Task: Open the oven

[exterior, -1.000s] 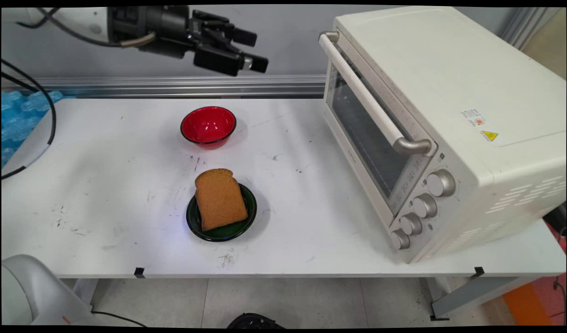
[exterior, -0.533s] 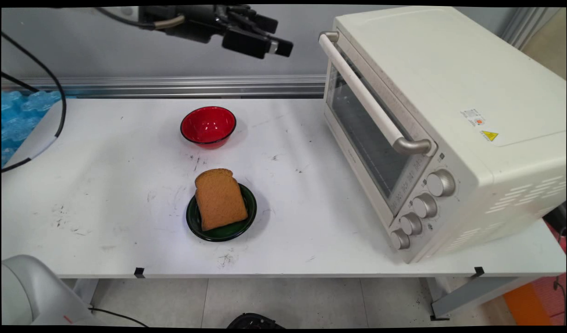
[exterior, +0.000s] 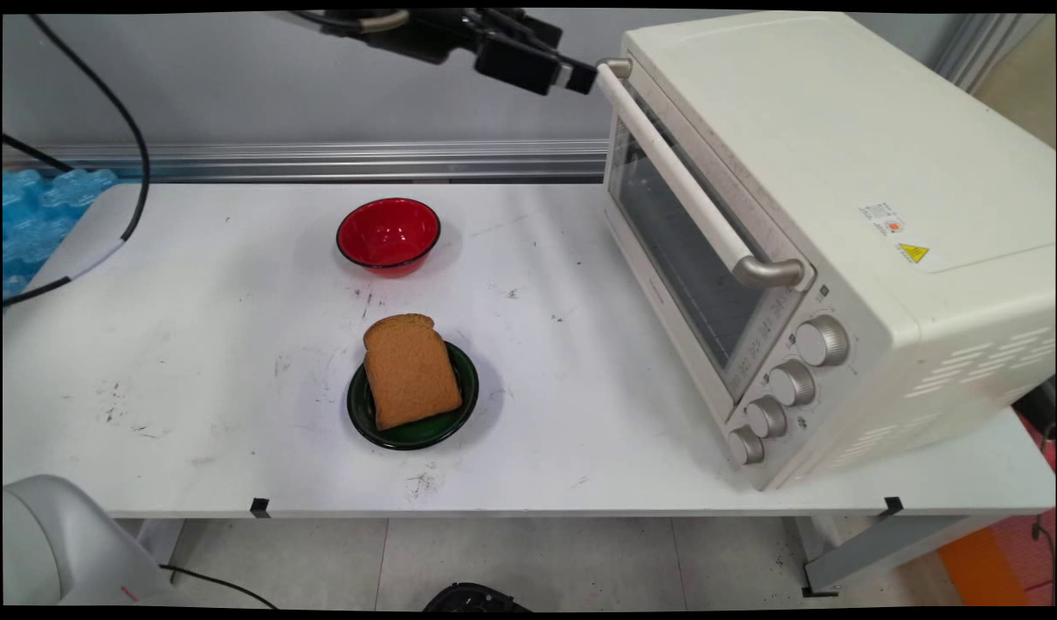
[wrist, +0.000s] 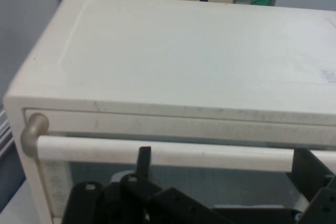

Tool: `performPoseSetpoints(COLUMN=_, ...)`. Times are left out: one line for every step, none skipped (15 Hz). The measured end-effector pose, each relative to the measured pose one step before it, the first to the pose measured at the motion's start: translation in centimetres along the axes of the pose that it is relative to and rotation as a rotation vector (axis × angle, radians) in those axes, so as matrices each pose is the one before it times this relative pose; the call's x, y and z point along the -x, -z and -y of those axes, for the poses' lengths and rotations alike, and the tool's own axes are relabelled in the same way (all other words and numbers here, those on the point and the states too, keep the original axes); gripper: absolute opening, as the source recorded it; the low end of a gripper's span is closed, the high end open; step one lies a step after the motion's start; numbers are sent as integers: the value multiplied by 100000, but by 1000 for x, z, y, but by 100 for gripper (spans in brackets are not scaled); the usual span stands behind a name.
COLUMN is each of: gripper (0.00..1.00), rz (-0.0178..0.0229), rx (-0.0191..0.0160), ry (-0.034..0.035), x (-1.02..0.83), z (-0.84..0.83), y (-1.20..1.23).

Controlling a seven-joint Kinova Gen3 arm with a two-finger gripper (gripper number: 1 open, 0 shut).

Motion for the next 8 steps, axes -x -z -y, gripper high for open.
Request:
performPoseSetpoints(gripper=100, rz=849, rx=-66, ry=-194, x=-441, z=-76, y=-742)
performPoseSetpoints(gripper=100, rz=688, rx=-48, ry=-143, x=-356, z=-49, y=-604)
performPoseSetpoints(gripper=100, rz=580, rx=-6, ry=-33, x=-215, z=-52, y=-410)
performPoseSetpoints(gripper=100, rz=839, rx=-39, ry=-7, x=-323, z=-76, y=-623)
performPoseSetpoints(gripper=100, rz=915, rx=52, ry=23, x=-334, z=-89, y=-682)
performPoseSetpoints(gripper=100, rz=850, rx=97, ry=-32, x=-369, z=-102, y=-738)
performPoseSetpoints(gripper=100, rz=733, rx=75, ry=-68, x=-298, z=-90, y=-604)
performPoseSetpoints(gripper=0, rz=806, rx=79, ry=-137, x=-341, z=-101, y=-673)
